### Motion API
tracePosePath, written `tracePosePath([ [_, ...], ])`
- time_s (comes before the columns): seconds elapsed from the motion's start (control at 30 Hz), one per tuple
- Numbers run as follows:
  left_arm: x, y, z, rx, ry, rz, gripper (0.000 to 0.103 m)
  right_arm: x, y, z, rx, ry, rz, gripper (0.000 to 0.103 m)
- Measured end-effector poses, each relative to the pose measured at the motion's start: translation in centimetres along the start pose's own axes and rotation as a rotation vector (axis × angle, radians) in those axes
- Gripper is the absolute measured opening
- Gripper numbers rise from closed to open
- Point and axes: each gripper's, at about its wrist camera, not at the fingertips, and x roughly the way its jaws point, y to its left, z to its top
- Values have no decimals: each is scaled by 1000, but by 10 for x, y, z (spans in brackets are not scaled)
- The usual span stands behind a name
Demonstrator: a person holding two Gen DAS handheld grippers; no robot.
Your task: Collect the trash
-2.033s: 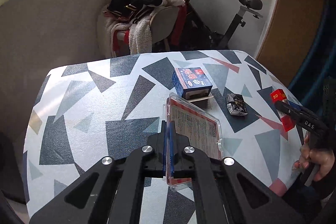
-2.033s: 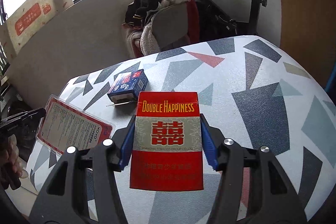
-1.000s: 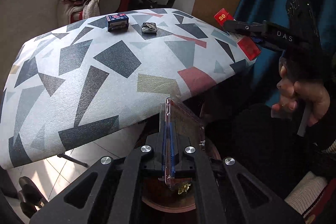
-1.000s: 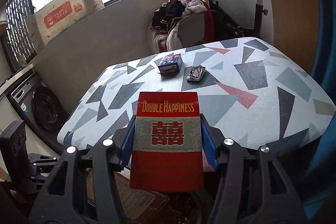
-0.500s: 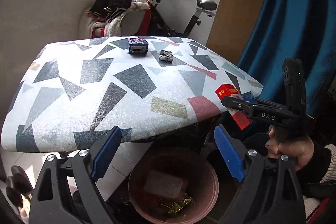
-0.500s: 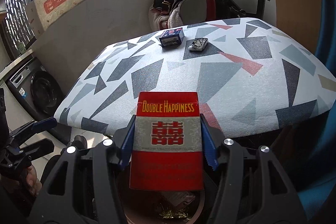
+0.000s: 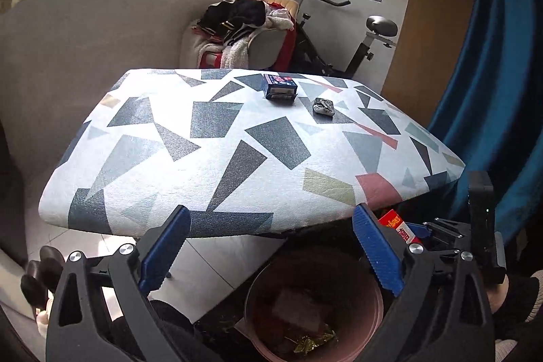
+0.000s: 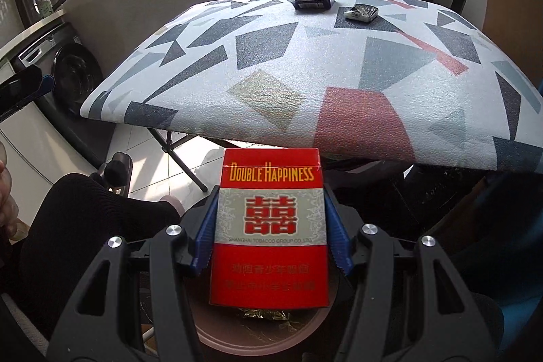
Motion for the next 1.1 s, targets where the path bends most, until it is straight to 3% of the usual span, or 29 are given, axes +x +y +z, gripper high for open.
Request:
tracePosePath([
  [0.17,2,2,-8,-22,1,11,94,4,7,-1,-35,24,4,59],
  [0.23,2,3,-10,-25,4,13,94,4,9,-3,-40,24,8,79],
  [0.27,3,3,-11,-27,6,12,94,4,10,-3,-43,20,11,82],
  [0.43,5,8,-15,-51,14,14,94,6,10,-2,-41,26,-5,86],
  [0.53,7,12,-18,-58,19,25,94,5,8,-1,-28,23,1,94],
  [0.83,10,37,-8,-109,8,62,97,-11,-16,20,32,-46,-19,97],
  [1.1,21,58,-3,-130,7,110,97,-21,-69,65,162,-207,-69,97],
])
